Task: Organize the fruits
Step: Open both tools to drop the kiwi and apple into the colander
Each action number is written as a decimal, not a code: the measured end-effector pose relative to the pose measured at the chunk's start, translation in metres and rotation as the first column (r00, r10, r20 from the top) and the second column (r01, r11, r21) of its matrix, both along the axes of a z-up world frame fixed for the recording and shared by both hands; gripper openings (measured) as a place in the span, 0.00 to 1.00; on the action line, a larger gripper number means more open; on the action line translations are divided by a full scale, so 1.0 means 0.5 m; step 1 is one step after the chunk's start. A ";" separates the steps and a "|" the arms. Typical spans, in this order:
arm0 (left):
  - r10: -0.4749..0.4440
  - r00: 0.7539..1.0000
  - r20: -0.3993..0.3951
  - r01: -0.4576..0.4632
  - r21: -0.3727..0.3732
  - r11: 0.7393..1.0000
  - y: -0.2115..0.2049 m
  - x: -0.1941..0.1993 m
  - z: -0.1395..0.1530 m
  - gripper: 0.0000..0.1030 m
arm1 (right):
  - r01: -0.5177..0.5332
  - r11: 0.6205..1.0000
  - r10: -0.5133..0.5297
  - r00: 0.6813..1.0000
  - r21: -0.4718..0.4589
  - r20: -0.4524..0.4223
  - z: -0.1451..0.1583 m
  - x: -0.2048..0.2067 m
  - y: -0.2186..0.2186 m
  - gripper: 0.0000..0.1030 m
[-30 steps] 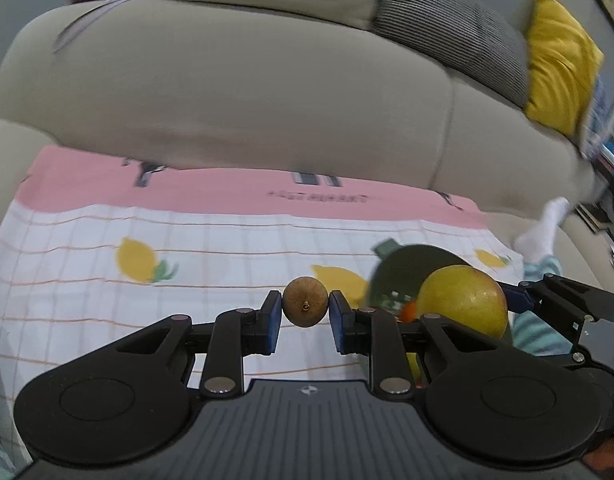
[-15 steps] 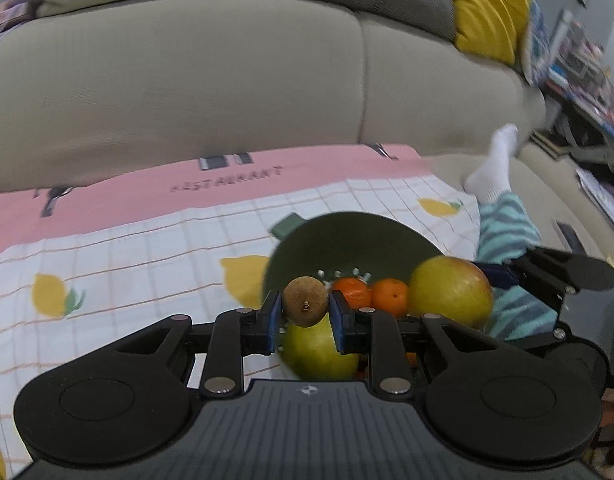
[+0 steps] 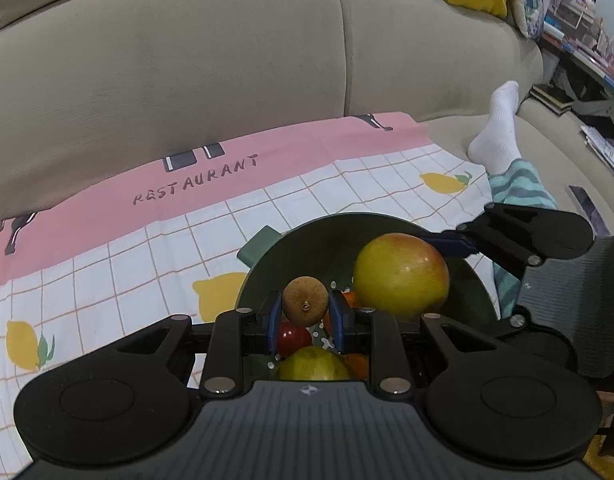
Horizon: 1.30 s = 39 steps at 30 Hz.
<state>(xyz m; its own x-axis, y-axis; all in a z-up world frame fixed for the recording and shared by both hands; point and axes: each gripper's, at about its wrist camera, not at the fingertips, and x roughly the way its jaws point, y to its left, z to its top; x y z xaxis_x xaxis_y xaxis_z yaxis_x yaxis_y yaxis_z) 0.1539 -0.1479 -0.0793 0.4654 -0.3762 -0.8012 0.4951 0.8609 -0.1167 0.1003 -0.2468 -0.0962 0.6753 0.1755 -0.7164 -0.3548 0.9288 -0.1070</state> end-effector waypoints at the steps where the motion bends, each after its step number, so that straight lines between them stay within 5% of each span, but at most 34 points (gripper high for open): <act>1: -0.005 1.000 -0.001 0.005 0.005 1.000 -0.004 0.004 -0.003 0.27 | 0.003 1.000 -0.003 1.000 -0.007 0.001 -0.004 0.005 0.000 0.62; 17: -0.050 0.999 -0.022 0.051 0.066 0.997 -0.051 0.031 -0.044 0.27 | 0.034 0.999 -0.034 0.999 -0.026 -0.015 -0.052 0.033 -0.011 0.62; 29: -0.062 0.996 -0.063 0.070 0.129 0.989 -0.081 0.054 -0.075 0.27 | 0.040 0.995 -0.036 0.998 -0.089 0.049 -0.045 -0.005 0.002 0.78; 39: -0.053 0.995 -0.088 0.064 0.133 0.989 -0.085 0.061 -0.095 0.27 | 0.044 0.996 -0.042 0.999 -0.082 0.025 -0.051 0.009 -0.002 0.80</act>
<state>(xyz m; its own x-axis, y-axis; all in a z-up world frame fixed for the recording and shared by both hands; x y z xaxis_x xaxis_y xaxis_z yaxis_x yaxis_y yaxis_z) 0.1844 -0.1903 -0.1265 0.3744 -0.2865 -0.8819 0.5386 0.8414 -0.0447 0.1050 -0.2479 -0.1216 0.6973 0.0864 -0.7116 -0.3112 0.9308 -0.1919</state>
